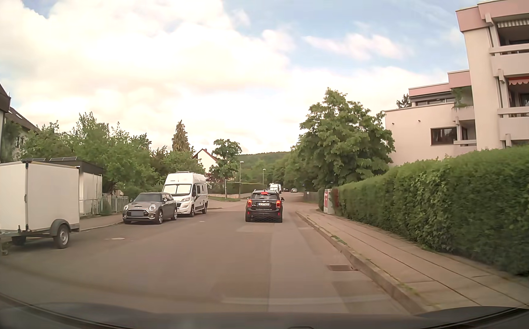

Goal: Follow the waypoints while adhering to traffic rules and regulations

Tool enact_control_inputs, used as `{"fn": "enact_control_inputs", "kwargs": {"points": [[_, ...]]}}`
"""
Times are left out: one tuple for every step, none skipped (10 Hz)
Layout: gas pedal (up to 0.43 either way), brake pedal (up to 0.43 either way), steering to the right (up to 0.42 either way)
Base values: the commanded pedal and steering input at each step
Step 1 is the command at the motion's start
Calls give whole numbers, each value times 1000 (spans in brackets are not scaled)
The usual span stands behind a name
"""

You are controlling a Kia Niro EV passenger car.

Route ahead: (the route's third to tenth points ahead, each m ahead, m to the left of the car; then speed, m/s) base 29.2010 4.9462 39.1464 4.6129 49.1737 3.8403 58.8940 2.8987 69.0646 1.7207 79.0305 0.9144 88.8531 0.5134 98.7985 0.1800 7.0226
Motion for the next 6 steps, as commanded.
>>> {"fn": "enact_control_inputs", "kwargs": {"points": [[0,0,0],[0,0,0],[0,0,0],[0,0,0],[0,0,0],[0,0,0]]}}
